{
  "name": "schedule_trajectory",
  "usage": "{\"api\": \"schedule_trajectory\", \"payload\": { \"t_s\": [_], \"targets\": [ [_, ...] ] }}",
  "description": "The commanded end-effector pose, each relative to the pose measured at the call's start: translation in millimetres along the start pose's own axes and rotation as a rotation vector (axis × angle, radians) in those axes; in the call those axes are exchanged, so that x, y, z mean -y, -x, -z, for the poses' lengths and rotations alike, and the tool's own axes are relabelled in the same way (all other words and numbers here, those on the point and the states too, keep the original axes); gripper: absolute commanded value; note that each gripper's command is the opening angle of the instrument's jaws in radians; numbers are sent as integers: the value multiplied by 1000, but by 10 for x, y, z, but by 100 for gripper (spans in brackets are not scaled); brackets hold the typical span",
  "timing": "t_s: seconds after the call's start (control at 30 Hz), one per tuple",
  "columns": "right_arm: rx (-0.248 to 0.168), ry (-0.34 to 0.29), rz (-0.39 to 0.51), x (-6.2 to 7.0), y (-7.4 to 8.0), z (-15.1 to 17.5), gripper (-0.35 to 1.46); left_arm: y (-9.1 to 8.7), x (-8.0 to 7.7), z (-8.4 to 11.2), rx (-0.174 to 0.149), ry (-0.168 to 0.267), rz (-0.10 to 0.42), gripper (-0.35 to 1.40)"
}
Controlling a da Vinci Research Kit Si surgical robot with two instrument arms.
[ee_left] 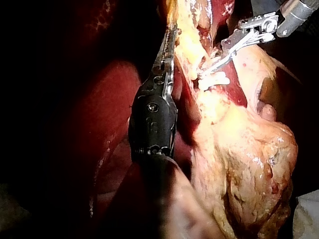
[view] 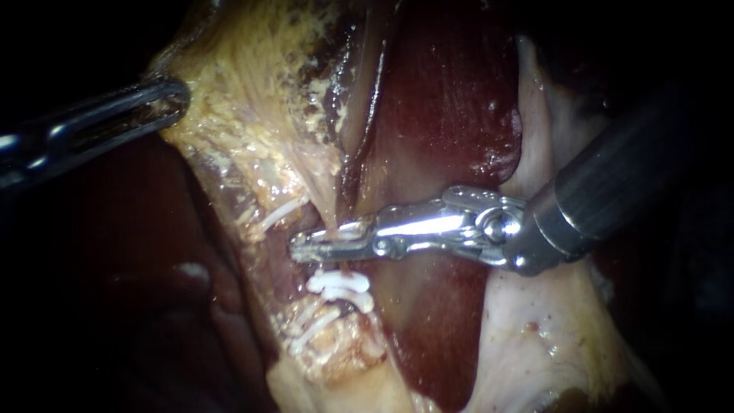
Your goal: Going back third clip right tube
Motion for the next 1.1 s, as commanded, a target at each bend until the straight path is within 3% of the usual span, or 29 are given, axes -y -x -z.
{"api": "schedule_trajectory", "payload": {
  "t_s": [0.03,0.13,0.27,0.33,0.43,0.93,1.1],
  "targets": [
    [0,0,0,0,0,0,-35,0,0,0,0,0,0,-35],
    [0,0,0,1,0,0,-35,0,0,0,0,0,0,-35],
    [0,0,17,1,0,0,29,0,1,0,0,1,0,-35],
    [-2,5,75,1,-2,-1,46,0,1,0,0,1,0,-35],
    [-20,33,110,1,-6,-3,58,-1,1,0,0,1,0,-35],
    [-23,32,256,7,-5,14,60,-1,3,2,1,3,0,-35],
    [-26,55,364,8,-7,38,60,-1,4,2,1,3,0,-35]
  ]
}}
